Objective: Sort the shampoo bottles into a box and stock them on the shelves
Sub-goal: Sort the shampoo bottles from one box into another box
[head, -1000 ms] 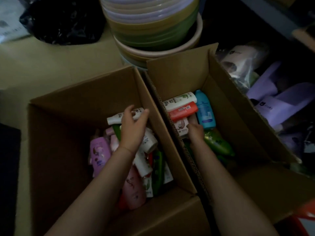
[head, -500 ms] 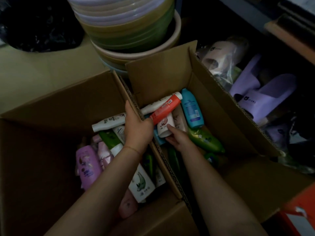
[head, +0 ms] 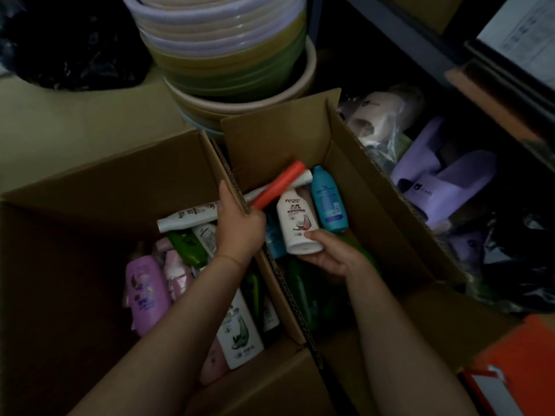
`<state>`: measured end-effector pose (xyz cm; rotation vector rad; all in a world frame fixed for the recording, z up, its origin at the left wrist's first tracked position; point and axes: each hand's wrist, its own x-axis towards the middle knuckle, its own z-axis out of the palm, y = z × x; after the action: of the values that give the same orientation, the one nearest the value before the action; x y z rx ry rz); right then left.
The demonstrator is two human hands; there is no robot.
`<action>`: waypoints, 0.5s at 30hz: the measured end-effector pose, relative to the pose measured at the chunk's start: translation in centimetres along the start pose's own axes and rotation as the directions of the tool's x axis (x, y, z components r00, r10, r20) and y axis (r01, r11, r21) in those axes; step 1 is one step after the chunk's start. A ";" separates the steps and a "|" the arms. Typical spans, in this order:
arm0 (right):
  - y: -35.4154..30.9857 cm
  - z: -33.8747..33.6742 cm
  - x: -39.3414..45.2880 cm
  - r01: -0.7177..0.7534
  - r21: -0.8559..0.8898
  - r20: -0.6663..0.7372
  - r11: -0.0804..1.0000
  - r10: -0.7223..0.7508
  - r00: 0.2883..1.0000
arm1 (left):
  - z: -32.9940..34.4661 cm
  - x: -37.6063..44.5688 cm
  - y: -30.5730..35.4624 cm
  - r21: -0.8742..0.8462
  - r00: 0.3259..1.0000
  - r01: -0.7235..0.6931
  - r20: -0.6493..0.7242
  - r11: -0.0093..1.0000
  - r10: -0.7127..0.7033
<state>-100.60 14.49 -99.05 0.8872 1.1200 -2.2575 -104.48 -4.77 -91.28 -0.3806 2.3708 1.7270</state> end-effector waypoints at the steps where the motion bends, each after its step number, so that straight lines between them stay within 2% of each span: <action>1: -0.4 0.0 -0.7 0.016 0.005 0.043 1.000 -0.016 0.999 | -0.1 0.1 0.0 0.008 1.000 0.006 0.001 1.000 -0.006; 5: -2.6 0.5 -3.4 0.081 -0.029 0.308 0.996 -0.068 0.949 | -0.1 -0.1 0.3 0.007 1.000 0.008 0.009 1.000 -0.008; 9: -6.2 4.3 -6.6 0.209 -0.268 0.460 0.941 -0.066 0.886 | -1.0 -0.3 0.9 -0.023 0.996 0.016 0.092 1.000 -0.014; 11: -7.4 6.8 -8.2 0.288 -0.397 0.490 0.872 -0.064 0.870 | -2.4 -1.0 2.1 -0.115 0.996 0.055 0.083 0.992 -0.046; 13: -8.0 9.5 -9.8 0.370 -0.519 0.493 0.770 -0.083 0.866 | -4.7 -2.3 4.3 -0.299 1.000 0.002 0.023 0.954 0.005; 15: -7.7 12.6 -11.0 0.456 -0.589 0.535 0.667 -0.101 0.839 | -7.3 -3.2 6.1 -0.459 0.991 -0.041 0.096 0.888 0.096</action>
<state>-102.33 9.75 -81.37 -0.1620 1.7712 -1.8226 -103.31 -9.64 -82.62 -0.2497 1.8998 2.2712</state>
